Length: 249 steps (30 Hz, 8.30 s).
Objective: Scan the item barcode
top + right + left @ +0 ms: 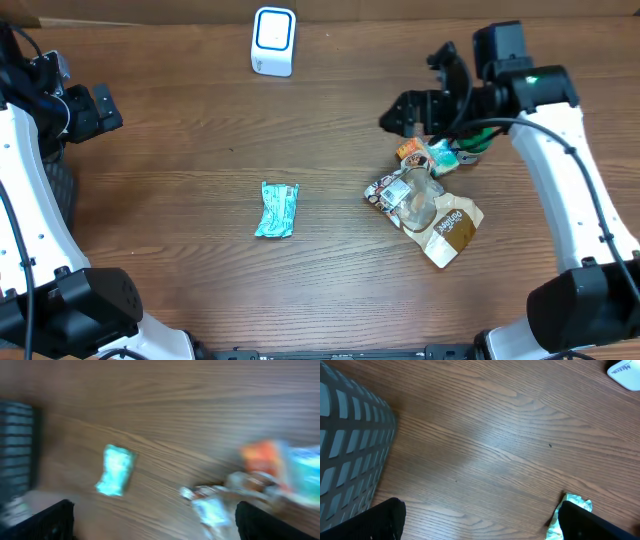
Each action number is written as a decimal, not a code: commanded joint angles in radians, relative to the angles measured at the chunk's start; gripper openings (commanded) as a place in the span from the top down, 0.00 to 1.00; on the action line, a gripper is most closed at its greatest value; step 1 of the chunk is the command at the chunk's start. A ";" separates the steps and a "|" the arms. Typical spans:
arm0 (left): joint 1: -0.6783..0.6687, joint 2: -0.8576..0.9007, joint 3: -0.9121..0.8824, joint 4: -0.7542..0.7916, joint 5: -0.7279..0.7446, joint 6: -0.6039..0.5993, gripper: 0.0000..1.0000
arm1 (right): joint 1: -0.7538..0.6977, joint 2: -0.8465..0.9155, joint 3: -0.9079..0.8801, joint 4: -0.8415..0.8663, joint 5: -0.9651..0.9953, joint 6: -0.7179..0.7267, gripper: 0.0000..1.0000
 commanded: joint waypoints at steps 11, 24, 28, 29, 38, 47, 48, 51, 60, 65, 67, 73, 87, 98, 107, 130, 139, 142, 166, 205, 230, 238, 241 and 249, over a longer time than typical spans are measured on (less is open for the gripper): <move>-0.009 0.003 -0.002 0.000 0.004 0.022 0.00 | 0.428 0.160 -0.304 0.409 0.045 0.641 0.24; -0.008 0.003 -0.002 0.000 0.004 0.022 0.00 | 0.663 0.280 -0.323 0.511 0.255 0.935 0.49; -0.008 0.003 -0.002 0.000 0.004 0.022 0.00 | 0.672 0.282 -0.323 0.515 0.287 0.935 0.53; -0.008 0.003 -0.002 0.000 0.004 0.022 0.00 | 0.672 0.283 -0.323 0.507 0.309 0.935 0.54; -0.008 0.003 -0.002 0.000 0.004 0.022 0.00 | 0.569 0.282 -0.305 0.502 0.459 0.828 0.60; -0.008 0.003 -0.002 0.000 0.004 0.022 0.00 | 0.440 0.282 -0.277 0.571 0.201 0.768 0.43; -0.008 0.003 -0.002 0.000 0.004 0.022 0.00 | 0.435 0.282 -0.277 0.561 0.185 0.787 0.42; -0.008 0.003 -0.002 0.000 0.004 0.023 0.00 | 0.441 0.283 -0.278 0.539 0.174 0.846 0.41; -0.007 0.003 -0.002 0.000 0.004 0.022 0.01 | 0.488 0.369 -0.287 0.555 0.239 0.935 0.58; -0.007 0.003 -0.002 0.000 0.004 0.022 0.00 | 0.458 0.372 -0.281 0.554 0.261 0.830 0.88; -0.007 0.003 -0.002 0.000 0.004 0.022 0.00 | 0.435 0.362 -0.275 0.554 0.238 0.762 0.96; -0.007 0.003 -0.002 0.000 0.004 0.022 0.00 | 0.328 0.251 -0.227 0.572 -0.117 0.395 0.96; -0.007 0.003 -0.002 0.000 0.004 0.022 0.00 | 0.256 -0.254 -0.212 0.344 -0.169 0.246 0.96; -0.007 0.003 -0.002 0.000 0.004 0.022 0.00 | 0.257 -0.327 -0.183 0.122 -0.016 0.356 0.96; -0.007 0.003 -0.002 0.000 0.004 0.022 0.00 | 0.327 0.097 0.434 -0.192 0.428 0.270 0.96; -0.007 0.003 -0.002 0.000 0.004 0.022 0.00 | 0.431 0.864 0.625 1.225 1.114 -1.195 0.96; -0.007 0.003 -0.002 0.000 0.004 0.022 0.01 | 0.439 0.872 0.625 1.265 1.109 -1.250 0.96; -0.007 0.003 -0.002 0.000 0.004 0.022 0.00 | 0.445 0.872 0.625 1.295 1.108 -1.301 0.96; -0.007 0.003 -0.002 0.000 0.004 0.022 0.00 | 0.476 0.873 0.625 1.481 1.110 -1.604 0.96; -0.007 0.003 -0.002 0.000 0.004 0.022 0.00 | 0.366 0.183 0.344 -0.523 0.910 0.624 0.96; -0.007 0.003 -0.002 0.000 0.004 0.022 0.00 | 0.165 -0.198 0.288 -0.385 0.602 0.362 0.00; -0.007 0.003 -0.002 0.000 0.004 0.023 0.00 | 0.190 -0.434 0.292 -0.391 0.477 0.361 0.00; -0.007 0.003 -0.002 0.000 0.004 0.022 0.00 | 0.190 -0.488 0.292 -0.412 0.497 0.354 0.00; -0.007 0.003 -0.002 0.000 0.004 0.022 0.00 | 0.188 -0.560 0.287 -0.402 0.655 0.360 0.00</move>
